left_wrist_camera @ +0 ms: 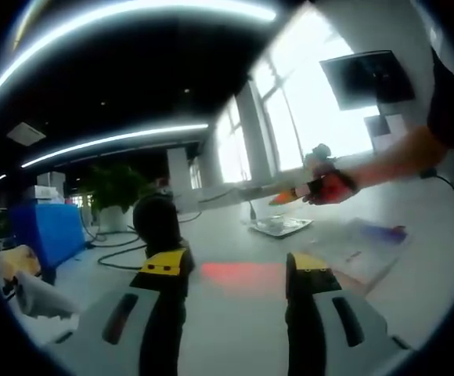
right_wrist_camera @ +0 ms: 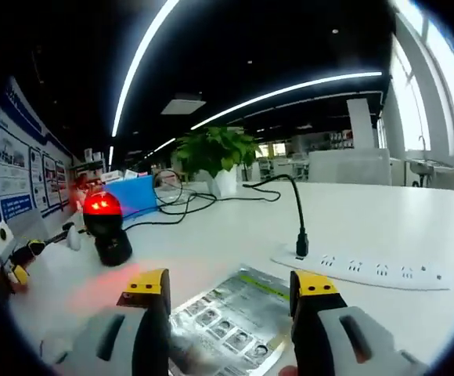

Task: Clip sheet goods on table flip sheet goods clip sheet goods scan sheet goods put sheet goods back to table

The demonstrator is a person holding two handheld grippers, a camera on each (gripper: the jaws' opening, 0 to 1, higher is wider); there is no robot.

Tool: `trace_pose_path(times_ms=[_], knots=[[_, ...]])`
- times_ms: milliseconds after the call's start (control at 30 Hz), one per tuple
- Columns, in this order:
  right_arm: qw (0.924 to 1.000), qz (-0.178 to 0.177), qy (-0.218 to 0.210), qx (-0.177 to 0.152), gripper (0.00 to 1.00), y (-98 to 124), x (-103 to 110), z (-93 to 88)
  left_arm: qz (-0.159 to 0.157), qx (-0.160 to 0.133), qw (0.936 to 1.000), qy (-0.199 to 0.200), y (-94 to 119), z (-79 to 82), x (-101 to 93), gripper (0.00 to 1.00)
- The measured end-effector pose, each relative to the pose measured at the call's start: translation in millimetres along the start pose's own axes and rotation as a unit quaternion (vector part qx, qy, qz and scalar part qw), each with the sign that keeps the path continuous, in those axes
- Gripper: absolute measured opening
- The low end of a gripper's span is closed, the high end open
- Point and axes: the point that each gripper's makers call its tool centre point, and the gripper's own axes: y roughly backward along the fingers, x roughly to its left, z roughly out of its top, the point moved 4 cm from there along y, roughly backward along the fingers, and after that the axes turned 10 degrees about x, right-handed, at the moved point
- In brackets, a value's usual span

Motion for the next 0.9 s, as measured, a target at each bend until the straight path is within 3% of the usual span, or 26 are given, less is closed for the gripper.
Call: trace_pose_path(times_ms=[533, 667, 900], knots=[[0.9971, -0.044, 0.01, -0.062, 0.48, 79, 34, 22.6, -0.011, 0.007, 0.9999, 0.007, -3, -2.6, -3.0, 0.42], [0.9945, -0.072, 0.032, -0.069, 0.48, 101, 43, 14.6, -0.008, 0.007, 0.9999, 0.002, -3, -2.8, -2.8, 0.42], [0.991, -0.091, 0.016, -0.097, 0.45, 135, 50, -1.6, -0.002, 0.005, 0.9999, 0.01, -2, -3.0, 1.2, 0.42]])
